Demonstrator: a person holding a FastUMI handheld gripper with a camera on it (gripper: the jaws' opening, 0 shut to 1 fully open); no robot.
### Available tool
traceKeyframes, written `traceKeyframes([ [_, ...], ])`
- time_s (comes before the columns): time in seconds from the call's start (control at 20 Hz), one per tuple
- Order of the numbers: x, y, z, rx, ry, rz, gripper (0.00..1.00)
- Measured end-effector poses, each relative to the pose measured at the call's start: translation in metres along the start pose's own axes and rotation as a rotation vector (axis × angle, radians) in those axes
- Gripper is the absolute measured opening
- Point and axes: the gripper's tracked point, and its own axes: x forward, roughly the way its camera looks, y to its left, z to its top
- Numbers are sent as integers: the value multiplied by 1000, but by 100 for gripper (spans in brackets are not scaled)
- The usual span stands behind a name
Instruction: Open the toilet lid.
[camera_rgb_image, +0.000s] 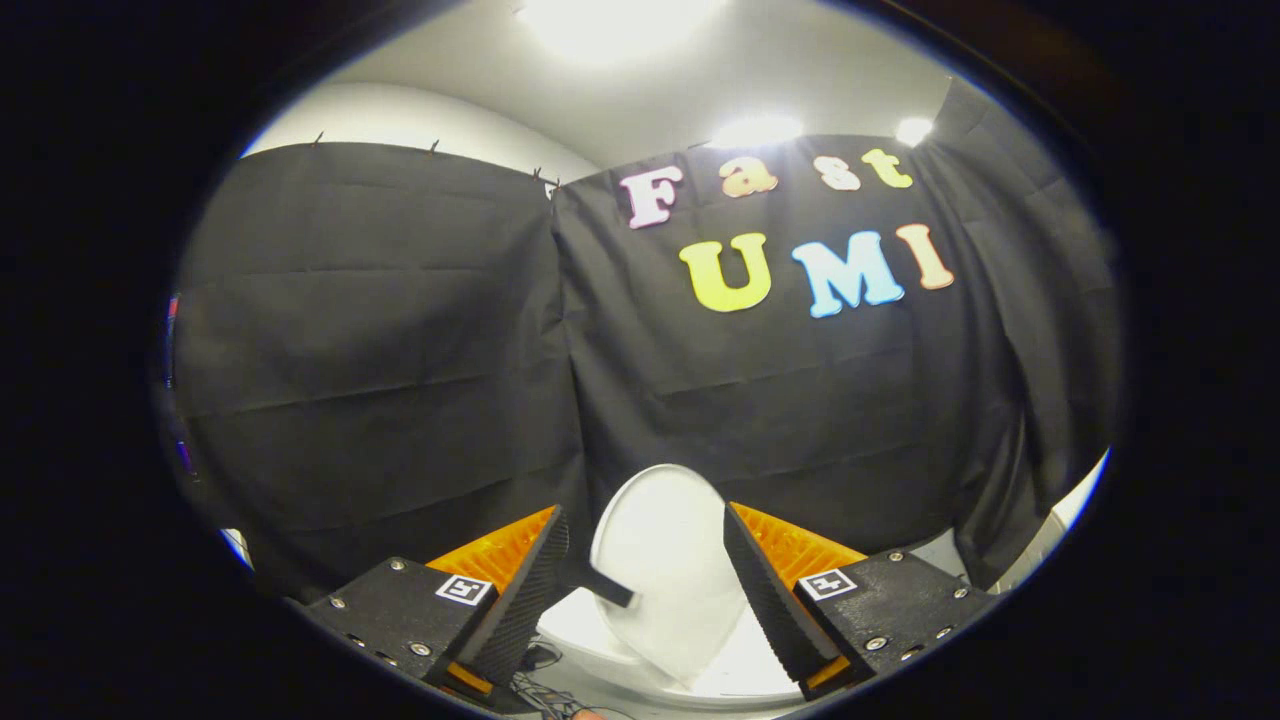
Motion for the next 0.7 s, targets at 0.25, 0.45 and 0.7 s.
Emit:
traceKeyframes([
  [0.25, -43, -92, 7, -63, -29, -78, 95],
  [0.45, -73, -158, 2, -122, -18, -128, 96],
  [0.7, -100, -215, -8, -122, 3, -126, 96],
])
